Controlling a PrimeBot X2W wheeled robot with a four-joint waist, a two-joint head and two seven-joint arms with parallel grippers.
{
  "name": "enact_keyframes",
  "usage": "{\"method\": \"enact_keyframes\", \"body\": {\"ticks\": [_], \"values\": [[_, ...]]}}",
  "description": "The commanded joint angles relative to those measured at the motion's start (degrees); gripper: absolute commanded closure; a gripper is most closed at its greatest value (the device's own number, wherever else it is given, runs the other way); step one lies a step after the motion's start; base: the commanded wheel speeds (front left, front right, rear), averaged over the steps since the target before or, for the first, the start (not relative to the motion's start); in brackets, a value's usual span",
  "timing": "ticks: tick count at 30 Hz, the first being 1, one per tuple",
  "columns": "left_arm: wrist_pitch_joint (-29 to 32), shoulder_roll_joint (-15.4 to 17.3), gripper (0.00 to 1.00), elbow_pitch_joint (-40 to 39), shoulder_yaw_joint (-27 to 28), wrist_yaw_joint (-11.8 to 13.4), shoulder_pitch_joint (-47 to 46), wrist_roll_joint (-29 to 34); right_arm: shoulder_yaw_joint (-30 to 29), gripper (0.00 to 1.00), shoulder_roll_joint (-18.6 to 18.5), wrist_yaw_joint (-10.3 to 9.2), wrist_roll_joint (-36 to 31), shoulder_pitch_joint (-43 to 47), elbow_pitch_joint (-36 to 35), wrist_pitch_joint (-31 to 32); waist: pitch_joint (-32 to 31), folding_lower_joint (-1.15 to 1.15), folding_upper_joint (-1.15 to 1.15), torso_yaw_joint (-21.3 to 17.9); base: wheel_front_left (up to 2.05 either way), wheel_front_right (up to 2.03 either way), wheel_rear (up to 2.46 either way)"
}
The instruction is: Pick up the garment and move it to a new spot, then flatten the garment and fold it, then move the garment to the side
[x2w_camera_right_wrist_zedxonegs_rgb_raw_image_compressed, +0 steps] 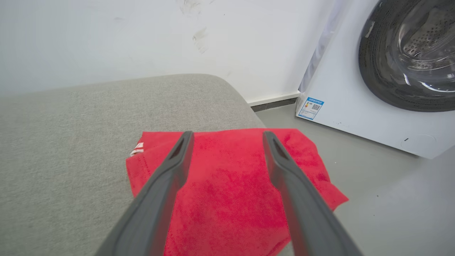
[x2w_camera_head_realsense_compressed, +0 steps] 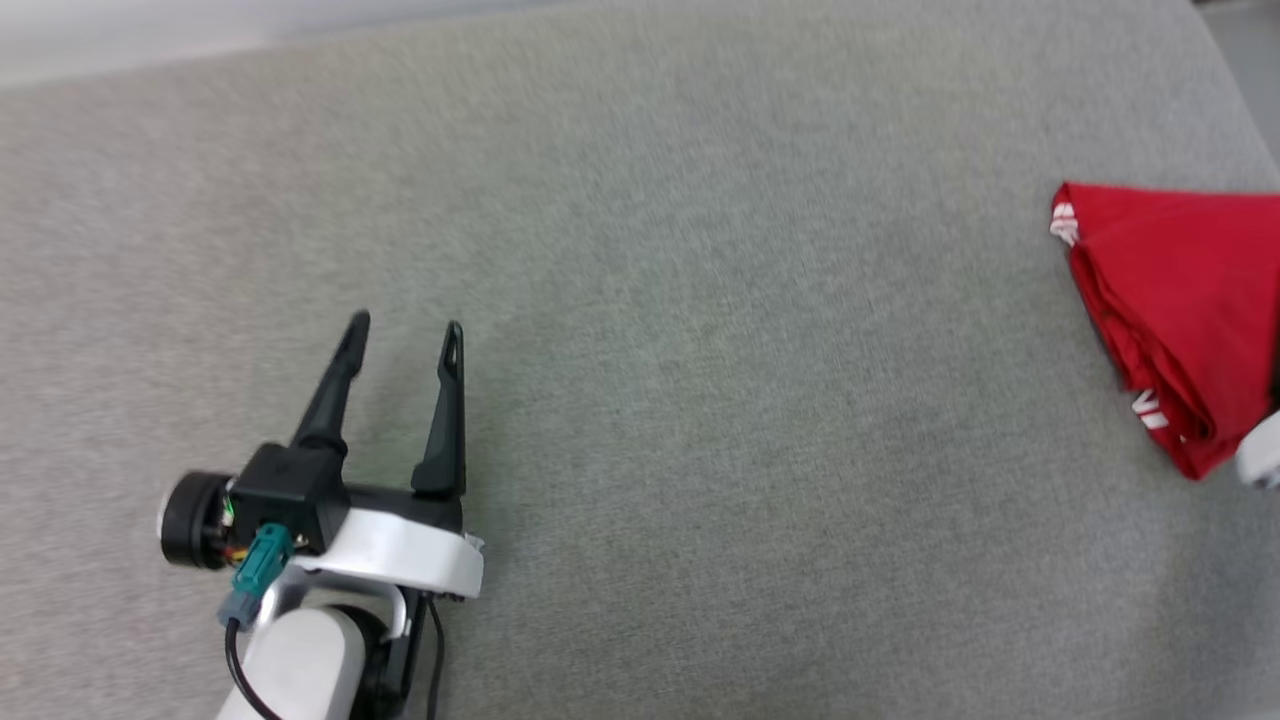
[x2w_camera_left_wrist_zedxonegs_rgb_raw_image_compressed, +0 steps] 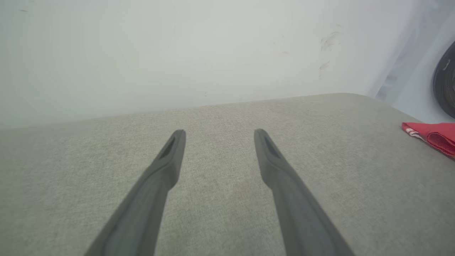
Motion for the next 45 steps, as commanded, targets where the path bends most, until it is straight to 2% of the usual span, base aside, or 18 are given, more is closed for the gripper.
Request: {"method": "enact_keyframes", "body": {"ticks": [1,8,16,23,36,45], "values": [[-0.5,-0.33,0.0,0.3,0.24,0.15,0.66,-0.49,0.37,0.0,0.54,-0.07,0.09,1.61,-0.97,0.19,-3.14,0.01,0.0,1.86,0.0,0.0,0.0],[-2.29,-2.13,0.0,4.45,1.71,0.81,3.91,-2.76,5.42,0.0,5.47,-0.07,1.57,10.9,-7.68,2.27,-7.87,0.01,0.0,5.05,0.0,0.0,0.0],[-3.04,-3.09,0.0,7.17,3.71,1.05,6.55,-3.78,12.67,0.0,7.67,-0.07,3.32,16.57,-13.98,3.65,-11.62,0.01,0.0,8.26,0.0,0.0,0.0],[-3.21,-2.55,0.0,9.53,5.9,1.16,9.07,-4.16,16.7,0.0,9.15,-0.06,2.49,19.68,-19.89,4.46,-15.34,0.01,0.0,10.36,0.0,0.0,0.0],[-3.27,-1.17,0.0,12.08,7.83,-0.09,13.6,-4.1,16.86,0.0,11.7,-0.07,-0.04,29.69,-30.86,7.46,-21.79,0.01,0.0,10.84,0.0,0.0,0.0],[-3.27,-1.39,0.0,13.78,6.84,-1.02,14.65,-3.79,16.37,0.0,12.32,-0.06,-0.69,32.79,-34.14,8.87,-23.05,0.01,0.0,10.57,0.0,0.0,0.0]]}}
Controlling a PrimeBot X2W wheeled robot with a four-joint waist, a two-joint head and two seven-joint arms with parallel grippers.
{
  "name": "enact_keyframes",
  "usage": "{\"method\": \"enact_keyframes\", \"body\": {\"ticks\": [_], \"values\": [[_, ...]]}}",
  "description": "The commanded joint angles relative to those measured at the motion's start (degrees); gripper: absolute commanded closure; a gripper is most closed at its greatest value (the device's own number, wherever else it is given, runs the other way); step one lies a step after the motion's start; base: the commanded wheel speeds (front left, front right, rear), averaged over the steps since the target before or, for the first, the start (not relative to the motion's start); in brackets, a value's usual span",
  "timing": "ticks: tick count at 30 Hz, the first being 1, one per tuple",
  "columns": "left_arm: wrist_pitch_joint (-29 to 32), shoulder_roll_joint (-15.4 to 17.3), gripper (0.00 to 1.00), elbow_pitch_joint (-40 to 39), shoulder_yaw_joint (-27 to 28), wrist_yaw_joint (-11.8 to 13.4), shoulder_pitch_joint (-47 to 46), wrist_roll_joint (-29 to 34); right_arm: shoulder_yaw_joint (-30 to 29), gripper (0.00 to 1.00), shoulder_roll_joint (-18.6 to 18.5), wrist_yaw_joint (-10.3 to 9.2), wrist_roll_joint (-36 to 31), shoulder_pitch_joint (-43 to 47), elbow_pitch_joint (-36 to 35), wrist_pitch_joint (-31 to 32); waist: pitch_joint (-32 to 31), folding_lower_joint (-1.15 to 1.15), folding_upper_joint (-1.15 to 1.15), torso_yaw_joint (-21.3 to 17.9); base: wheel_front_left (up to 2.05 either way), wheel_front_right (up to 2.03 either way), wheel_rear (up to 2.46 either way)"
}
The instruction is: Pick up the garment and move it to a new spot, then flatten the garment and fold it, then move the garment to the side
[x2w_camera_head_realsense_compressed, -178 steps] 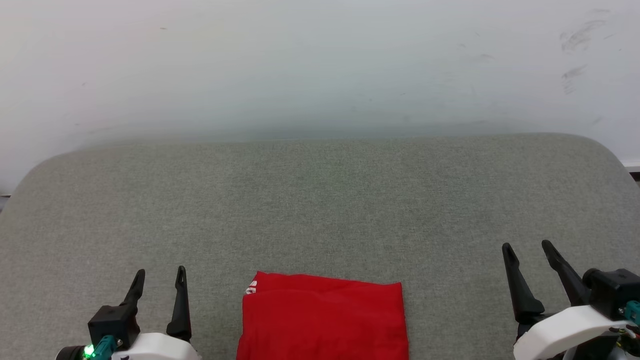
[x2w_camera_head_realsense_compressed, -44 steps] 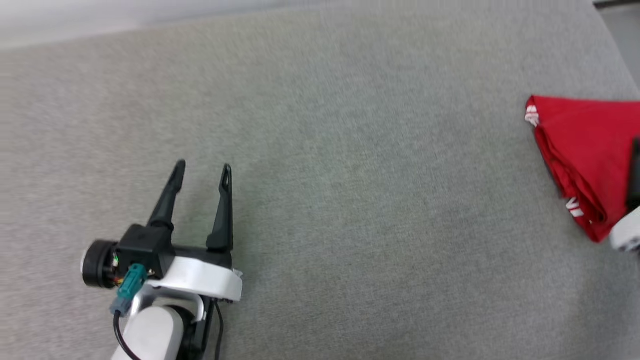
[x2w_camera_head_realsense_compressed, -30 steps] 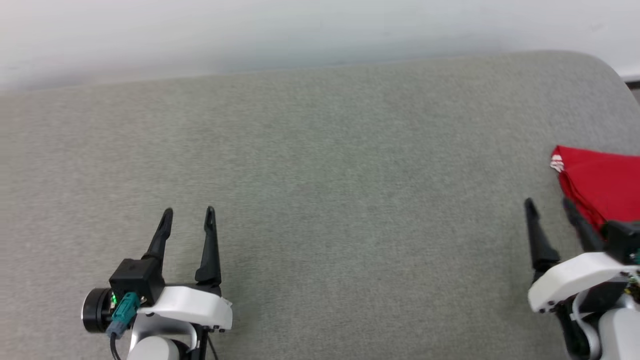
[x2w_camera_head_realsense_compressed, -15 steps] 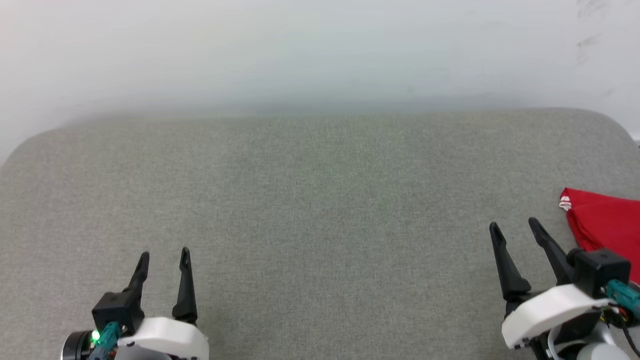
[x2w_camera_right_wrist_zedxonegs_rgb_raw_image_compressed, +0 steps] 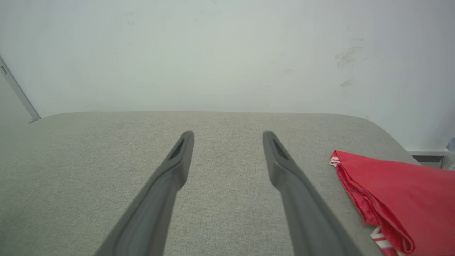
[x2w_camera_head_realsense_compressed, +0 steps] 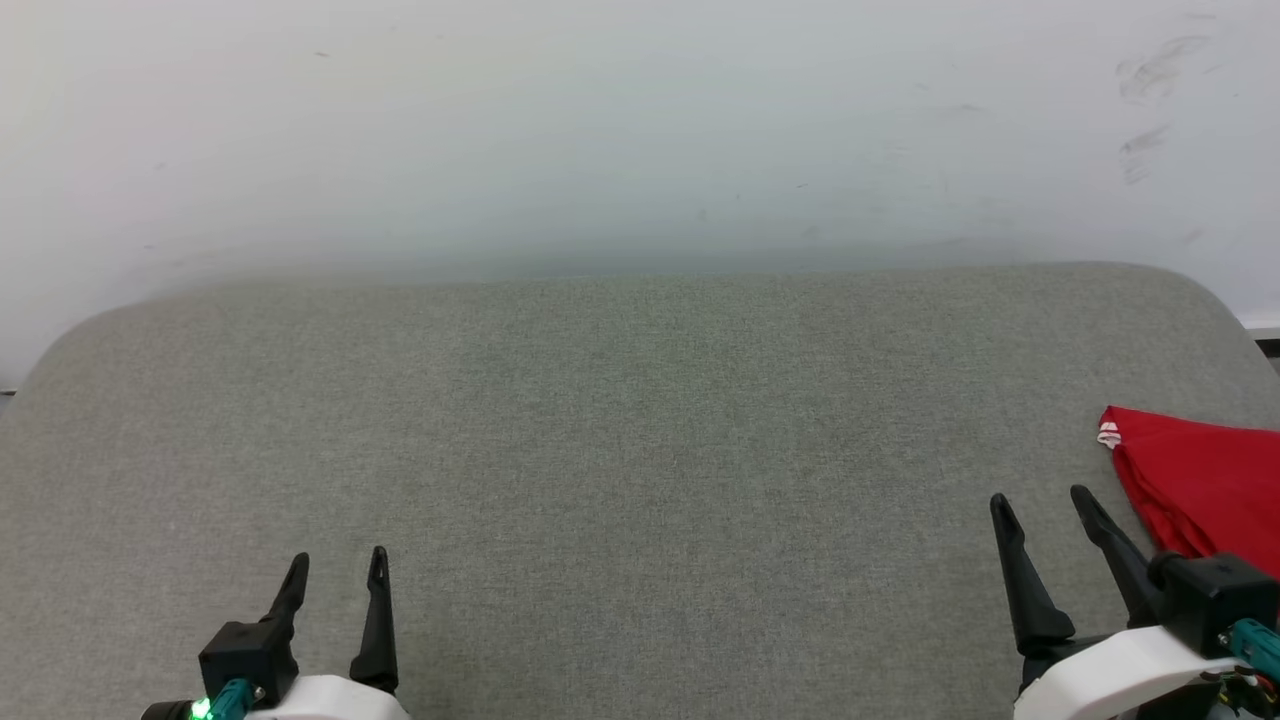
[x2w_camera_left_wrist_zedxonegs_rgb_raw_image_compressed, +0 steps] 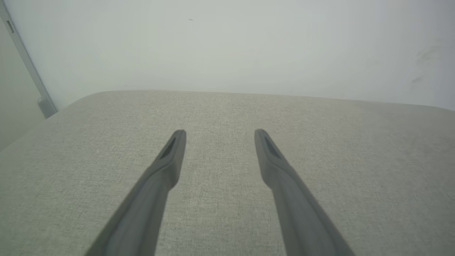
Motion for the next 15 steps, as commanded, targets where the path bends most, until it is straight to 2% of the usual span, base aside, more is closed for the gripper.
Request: {"method": "enact_keyframes", "body": {"ticks": [1,15], "values": [[-0.4,-0.2,0.0,0.47,-0.26,-0.36,0.23,0.26,-0.08,0.0,0.34,-0.06,-0.26,0.77,-0.49,0.08,-0.03,0.01,0.0,0.01,0.0,0.0,0.0],[-0.41,0.15,0.0,1.23,-0.66,-0.82,-1.76,0.36,-0.49,0.0,0.49,-0.06,-1.15,0.16,-0.29,0.04,0.49,0.01,0.0,0.15,0.0,0.0,0.0]]}}
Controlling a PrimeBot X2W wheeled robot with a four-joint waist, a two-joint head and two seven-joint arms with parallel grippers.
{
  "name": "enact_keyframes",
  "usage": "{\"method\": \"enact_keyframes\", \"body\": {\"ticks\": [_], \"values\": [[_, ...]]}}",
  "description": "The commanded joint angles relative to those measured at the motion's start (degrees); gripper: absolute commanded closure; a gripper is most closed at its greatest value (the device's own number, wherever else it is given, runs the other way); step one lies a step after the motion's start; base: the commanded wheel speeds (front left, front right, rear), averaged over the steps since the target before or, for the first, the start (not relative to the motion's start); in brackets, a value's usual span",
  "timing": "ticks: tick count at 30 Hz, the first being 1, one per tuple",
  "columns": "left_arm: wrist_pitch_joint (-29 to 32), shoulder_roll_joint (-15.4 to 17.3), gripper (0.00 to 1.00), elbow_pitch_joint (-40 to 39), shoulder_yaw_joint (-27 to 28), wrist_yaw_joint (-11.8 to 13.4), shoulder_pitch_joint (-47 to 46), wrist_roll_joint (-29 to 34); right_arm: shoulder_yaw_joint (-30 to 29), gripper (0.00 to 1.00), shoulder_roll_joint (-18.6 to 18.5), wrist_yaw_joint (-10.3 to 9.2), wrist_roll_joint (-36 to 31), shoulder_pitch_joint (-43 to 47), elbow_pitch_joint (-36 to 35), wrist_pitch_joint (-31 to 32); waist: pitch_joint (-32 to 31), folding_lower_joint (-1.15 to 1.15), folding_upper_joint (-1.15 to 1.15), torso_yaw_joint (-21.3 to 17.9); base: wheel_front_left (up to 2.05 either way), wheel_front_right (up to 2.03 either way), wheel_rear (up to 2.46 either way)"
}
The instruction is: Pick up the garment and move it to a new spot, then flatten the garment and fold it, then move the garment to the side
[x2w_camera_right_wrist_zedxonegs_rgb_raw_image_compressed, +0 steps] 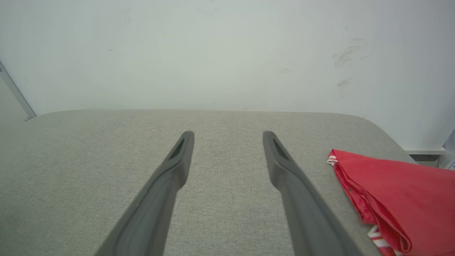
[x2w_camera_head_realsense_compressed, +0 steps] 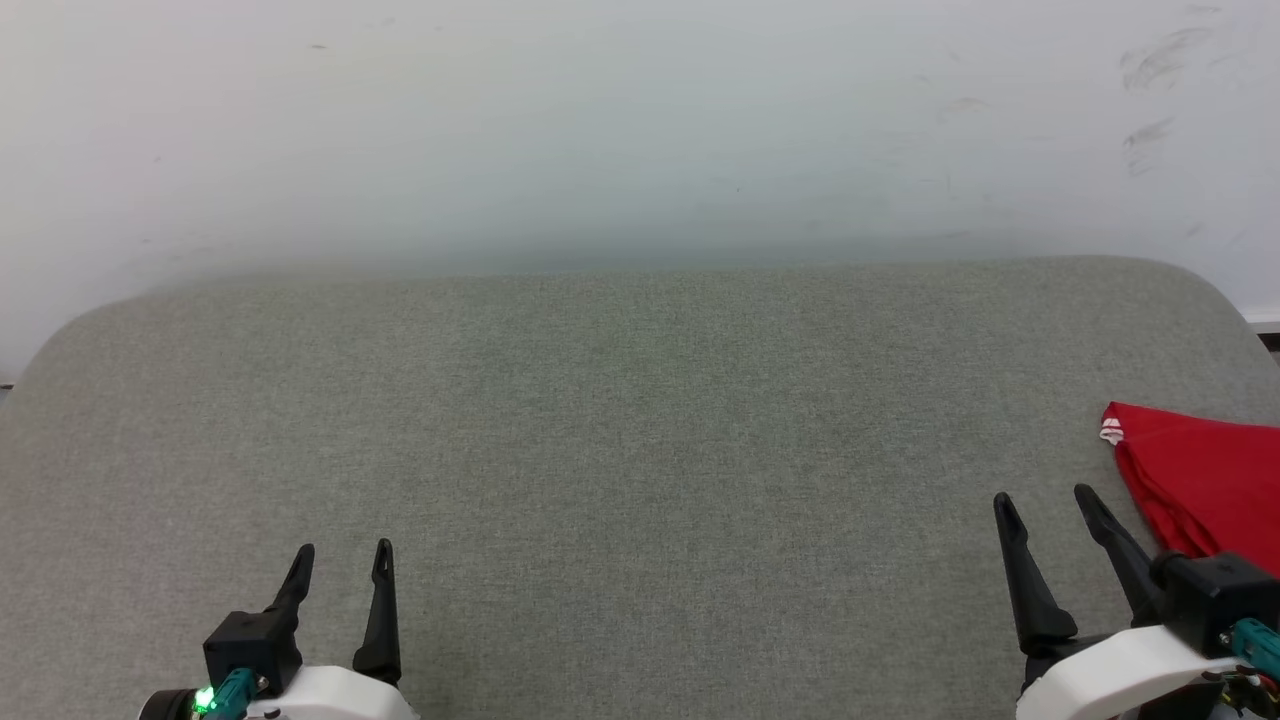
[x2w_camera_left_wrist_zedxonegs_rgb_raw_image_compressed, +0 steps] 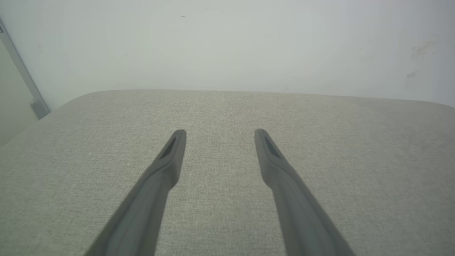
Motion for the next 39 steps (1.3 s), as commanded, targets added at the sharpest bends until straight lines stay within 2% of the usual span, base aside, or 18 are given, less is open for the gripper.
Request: {"method": "enact_keyframes", "body": {"ticks": [1,11,12,15,39], "values": [[-0.41,0.06,0.0,-0.18,0.05,0.05,-0.57,0.14,-0.04,0.0,0.28,-0.07,-0.38,0.21,0.03,0.05,0.01,-0.01,0.0,0.02,0.0,0.0,0.0],[-0.4,-0.1,0.0,-0.05,0.74,-0.4,-0.68,0.28,-0.24,0.0,0.29,-0.07,-0.36,0.51,-0.62,-0.09,-0.11,-0.01,0.0,0.08,0.0,0.0,0.0],[0.03,-0.05,1.0,-0.02,0.56,-0.21,-0.05,0.05,-0.24,1.0,0.04,0.0,-0.38,0.01,-0.3,-0.01,-0.11,0.0,0.0,0.08,0.0,0.0,0.0],[0.39,-0.56,1.0,1.27,0.42,-0.25,0.61,-0.49,-0.1,1.0,0.05,0.0,0.09,0.2,1.28,-0.06,-0.09,0.0,0.0,0.09,0.0,0.0,0.0],[6.77,-3.59,1.0,1.17,5.1,-4.34,-1.95,-22.55,-0.31,1.0,-0.78,-0.01,26.76,-3.83,7.59,0.03,0.34,0.0,0.0,0.35,0.0,0.0,0.0]]}}
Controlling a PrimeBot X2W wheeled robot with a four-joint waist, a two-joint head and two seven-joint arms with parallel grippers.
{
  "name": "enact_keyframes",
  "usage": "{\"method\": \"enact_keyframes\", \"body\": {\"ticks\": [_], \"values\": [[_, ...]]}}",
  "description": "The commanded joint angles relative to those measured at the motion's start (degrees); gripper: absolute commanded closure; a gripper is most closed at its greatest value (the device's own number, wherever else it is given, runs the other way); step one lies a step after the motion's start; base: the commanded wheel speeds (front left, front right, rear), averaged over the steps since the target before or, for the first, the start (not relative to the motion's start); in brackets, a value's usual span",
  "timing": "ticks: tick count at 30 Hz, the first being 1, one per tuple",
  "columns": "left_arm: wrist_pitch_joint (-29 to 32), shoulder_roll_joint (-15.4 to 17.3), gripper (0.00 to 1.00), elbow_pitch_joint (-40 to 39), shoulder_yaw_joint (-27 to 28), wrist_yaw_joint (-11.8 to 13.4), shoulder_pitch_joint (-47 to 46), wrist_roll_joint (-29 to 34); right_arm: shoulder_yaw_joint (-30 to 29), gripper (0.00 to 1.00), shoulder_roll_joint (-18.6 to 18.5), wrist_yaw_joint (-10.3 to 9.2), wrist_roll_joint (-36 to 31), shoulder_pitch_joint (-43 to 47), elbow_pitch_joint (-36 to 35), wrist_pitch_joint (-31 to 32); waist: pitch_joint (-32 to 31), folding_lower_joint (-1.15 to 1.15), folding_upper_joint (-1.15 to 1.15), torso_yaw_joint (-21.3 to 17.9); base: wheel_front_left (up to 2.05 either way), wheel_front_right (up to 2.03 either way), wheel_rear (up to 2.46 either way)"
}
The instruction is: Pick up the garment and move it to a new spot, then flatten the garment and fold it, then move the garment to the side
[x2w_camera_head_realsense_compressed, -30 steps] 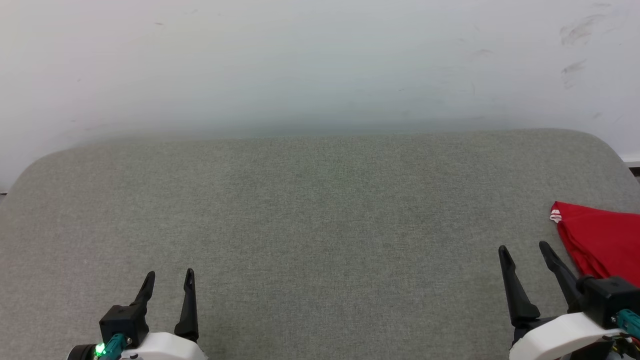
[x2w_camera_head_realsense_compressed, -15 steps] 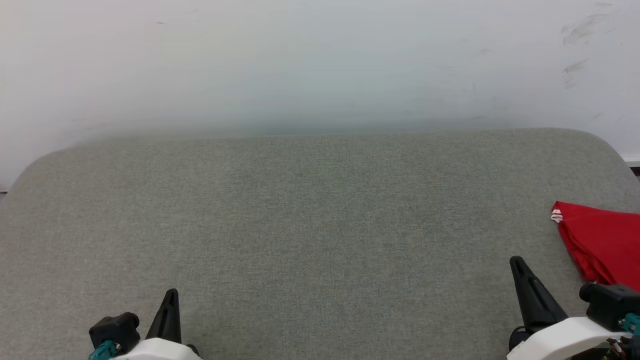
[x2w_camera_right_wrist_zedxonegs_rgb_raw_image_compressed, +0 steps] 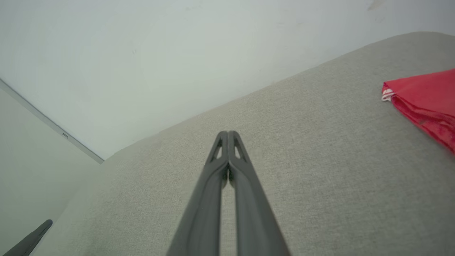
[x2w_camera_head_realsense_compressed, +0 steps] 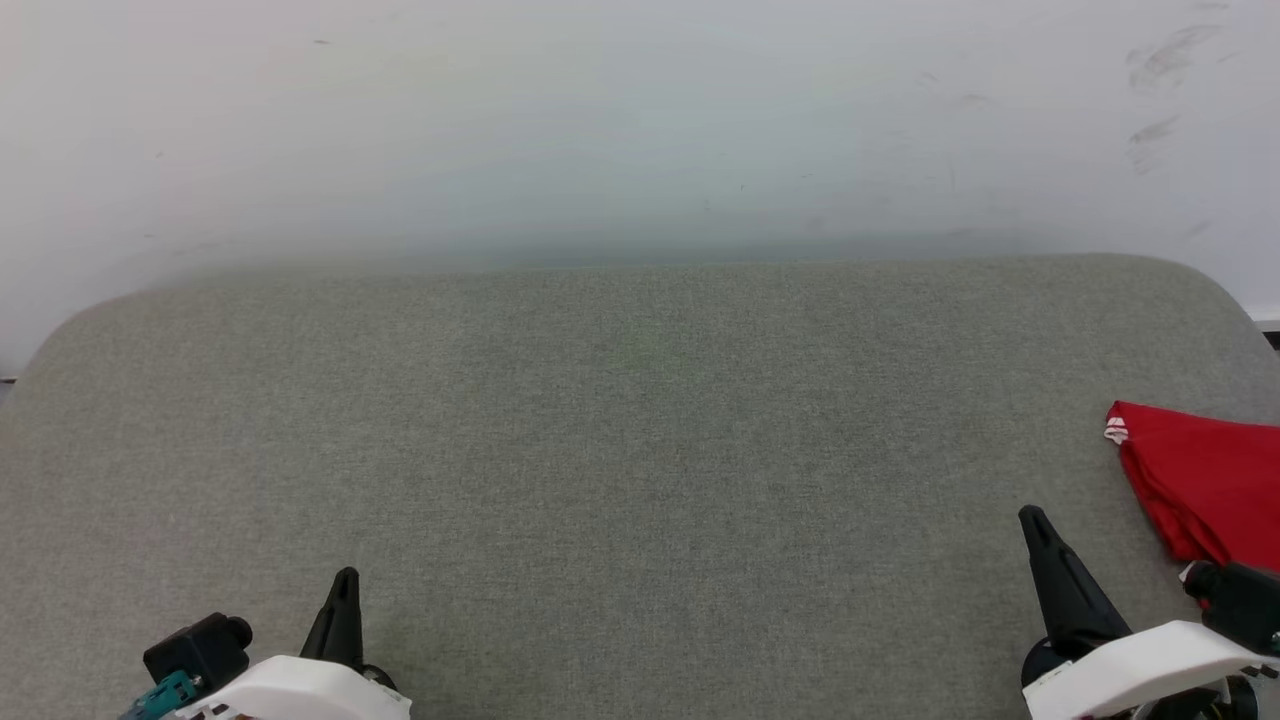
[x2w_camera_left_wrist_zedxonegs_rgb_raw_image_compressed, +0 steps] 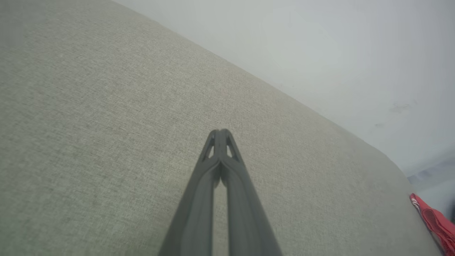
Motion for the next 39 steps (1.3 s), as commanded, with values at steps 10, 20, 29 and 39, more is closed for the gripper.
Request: {"method": "enact_keyframes", "body": {"ticks": [10,20,29,39], "values": [[2.54,-1.03,1.0,-0.92,2.31,-2.03,-2.68,-9.16,-0.29,1.0,-0.66,-0.02,10.9,-3.49,1.86,0.14,0.2,0.0,0.0,0.12,0.0,0.0,0.0],[4.5,-2.02,1.0,-0.95,3.71,-3.28,-3.46,-15.91,-0.55,1.0,-0.75,-0.02,18.83,-4.65,3.83,0.31,0.38,0.0,0.0,0.23,0.0,0.0,0.0],[5.94,-2.65,1.0,-0.95,4.79,-4.18,-4.06,-20.86,-0.79,1.0,-0.79,-0.02,24.64,-5.6,5.27,0.43,0.53,0.0,0.0,0.31,0.0,0.0,0.0],[7.81,-3.59,1.0,-0.97,6.14,-5.38,-4.68,-27.06,-1.14,1.0,-0.8,-0.02,31.87,-6.62,7.11,0.72,0.73,0.0,0.0,0.43,0.0,0.0,0.0]]}}
